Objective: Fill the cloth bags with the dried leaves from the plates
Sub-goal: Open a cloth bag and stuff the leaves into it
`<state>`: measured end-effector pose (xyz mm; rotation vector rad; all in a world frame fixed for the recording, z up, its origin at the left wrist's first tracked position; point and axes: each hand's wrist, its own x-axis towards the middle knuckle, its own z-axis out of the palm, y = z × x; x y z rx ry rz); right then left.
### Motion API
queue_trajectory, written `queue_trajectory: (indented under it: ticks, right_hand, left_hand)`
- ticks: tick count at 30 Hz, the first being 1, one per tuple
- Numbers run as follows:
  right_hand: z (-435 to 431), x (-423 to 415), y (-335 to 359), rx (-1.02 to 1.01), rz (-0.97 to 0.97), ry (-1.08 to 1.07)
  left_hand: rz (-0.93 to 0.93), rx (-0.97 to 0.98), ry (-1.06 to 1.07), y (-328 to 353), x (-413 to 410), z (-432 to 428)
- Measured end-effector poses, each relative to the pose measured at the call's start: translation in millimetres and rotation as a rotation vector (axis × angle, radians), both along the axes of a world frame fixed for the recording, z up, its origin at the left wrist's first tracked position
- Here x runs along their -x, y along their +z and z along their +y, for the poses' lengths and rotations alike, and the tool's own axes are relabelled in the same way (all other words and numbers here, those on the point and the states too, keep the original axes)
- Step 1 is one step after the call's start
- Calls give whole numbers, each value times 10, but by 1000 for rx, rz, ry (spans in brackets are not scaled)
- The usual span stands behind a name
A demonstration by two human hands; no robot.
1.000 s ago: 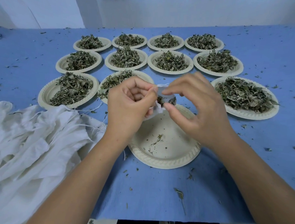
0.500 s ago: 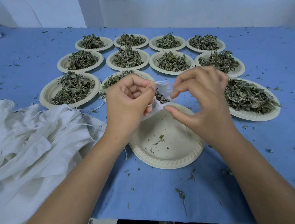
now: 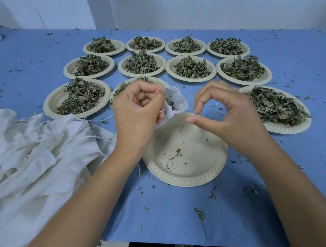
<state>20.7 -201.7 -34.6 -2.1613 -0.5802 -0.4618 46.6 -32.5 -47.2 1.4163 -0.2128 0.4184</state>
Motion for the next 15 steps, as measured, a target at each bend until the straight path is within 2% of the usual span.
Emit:
queue_trajectory:
  ticks: [5, 10, 13, 15]
  right_hand:
    - [137, -31, -201, 455, 286, 154]
    - [170, -78, -273, 465, 236, 196]
    - [172, -59, -263, 536, 181, 230]
    - [136, -24, -196, 473, 191, 263]
  left_hand:
    - [-12, 35, 54, 16, 2, 2]
    - [-14, 45, 65, 27, 0, 1]
    - [-13, 22, 51, 18, 2, -5]
    - [-13, 11, 41, 7, -1, -7]
